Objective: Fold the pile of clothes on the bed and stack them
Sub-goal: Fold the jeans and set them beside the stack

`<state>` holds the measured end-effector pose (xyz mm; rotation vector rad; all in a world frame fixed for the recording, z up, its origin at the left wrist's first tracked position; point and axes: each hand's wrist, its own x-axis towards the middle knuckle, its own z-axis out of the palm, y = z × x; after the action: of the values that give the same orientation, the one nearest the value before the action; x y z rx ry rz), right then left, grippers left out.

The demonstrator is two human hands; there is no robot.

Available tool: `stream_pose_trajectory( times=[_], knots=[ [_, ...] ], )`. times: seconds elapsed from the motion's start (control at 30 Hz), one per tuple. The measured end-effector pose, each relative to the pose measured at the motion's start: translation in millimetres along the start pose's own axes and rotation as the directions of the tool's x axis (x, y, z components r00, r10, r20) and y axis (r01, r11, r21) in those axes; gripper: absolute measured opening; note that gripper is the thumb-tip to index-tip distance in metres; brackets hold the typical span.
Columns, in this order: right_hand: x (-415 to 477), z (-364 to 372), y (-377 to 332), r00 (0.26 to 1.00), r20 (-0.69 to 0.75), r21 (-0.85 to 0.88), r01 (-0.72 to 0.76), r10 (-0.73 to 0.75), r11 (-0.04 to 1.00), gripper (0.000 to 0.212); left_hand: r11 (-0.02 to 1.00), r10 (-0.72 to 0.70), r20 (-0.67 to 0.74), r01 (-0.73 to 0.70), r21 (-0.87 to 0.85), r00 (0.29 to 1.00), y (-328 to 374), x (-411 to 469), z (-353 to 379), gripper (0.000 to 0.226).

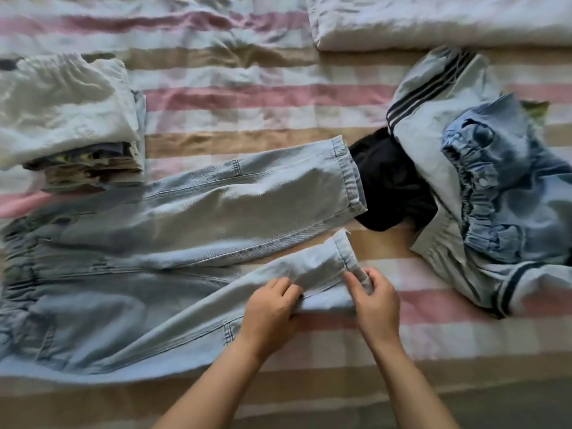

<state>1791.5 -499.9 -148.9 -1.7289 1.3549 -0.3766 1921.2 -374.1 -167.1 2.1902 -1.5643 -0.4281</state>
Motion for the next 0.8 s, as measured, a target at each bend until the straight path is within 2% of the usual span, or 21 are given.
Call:
stream_pose_trajectory(
  times=[0.07,0.13,0.23,0.27,0.3,0.33,0.4,0.47,0.5,0.57,0.63,0.7,0.8],
  knots=[
    [-27,-12,19,0.997,-0.036,-0.012,-0.068,0.068,0.998,0.027,0.996,0.080,0.059,-0.079,-0.029,0.995,10,-14,1,0.023],
    [-52,-18,44,0.983,-0.066,-0.073,-0.175,0.170,0.982,0.031,0.990,0.134,0.199,-0.122,-0.069,0.971,20,-32,10,0.036],
    [-76,-18,74,0.941,-0.036,-0.118,-0.337,0.336,0.934,0.030,0.996,0.087,0.475,-0.079,-0.036,0.876,26,-51,25,0.037],
    [-79,-16,78,0.933,-0.017,-0.131,-0.358,0.359,0.924,0.026,0.999,0.052,0.520,-0.046,-0.024,0.853,26,-54,29,0.039],
    [-78,-16,81,0.929,0.000,-0.156,-0.365,0.370,0.918,0.019,0.999,0.034,0.501,-0.015,-0.042,0.865,28,-54,29,0.040],
    [-75,-15,81,0.933,0.007,-0.178,-0.352,0.359,0.919,0.013,0.996,0.023,0.422,0.017,-0.092,0.906,29,-51,27,0.038],
    [-60,-14,77,0.965,-0.022,-0.205,-0.261,0.262,0.943,0.018,0.976,-0.025,0.155,0.057,-0.210,0.988,25,-38,24,0.029],
    [-39,-11,64,0.980,-0.076,-0.204,-0.198,0.187,0.959,0.023,0.967,-0.107,-0.076,0.086,-0.240,0.991,14,-17,18,0.020],
    [-28,-9,57,0.980,-0.091,-0.194,-0.193,0.178,0.962,0.027,0.972,-0.136,-0.113,0.111,-0.205,0.984,7,-6,17,0.019],
    [-9,-2,49,0.972,-0.081,-0.187,-0.233,0.221,0.955,0.035,0.979,-0.200,-0.059,0.196,-0.062,0.978,-11,12,17,0.026],
    [5,3,46,0.951,-0.023,-0.231,-0.306,0.309,0.924,0.036,0.960,-0.278,0.067,0.275,0.053,0.958,-27,20,18,0.025],
    [10,4,45,0.939,0.041,-0.265,-0.318,0.341,0.910,0.032,0.954,-0.292,0.169,0.273,0.127,0.941,-40,21,19,0.023],
    [7,-4,45,0.967,0.007,-0.239,-0.247,0.256,0.939,0.025,0.942,-0.293,0.301,0.220,0.253,0.908,-52,24,15,0.026]
  ],
)
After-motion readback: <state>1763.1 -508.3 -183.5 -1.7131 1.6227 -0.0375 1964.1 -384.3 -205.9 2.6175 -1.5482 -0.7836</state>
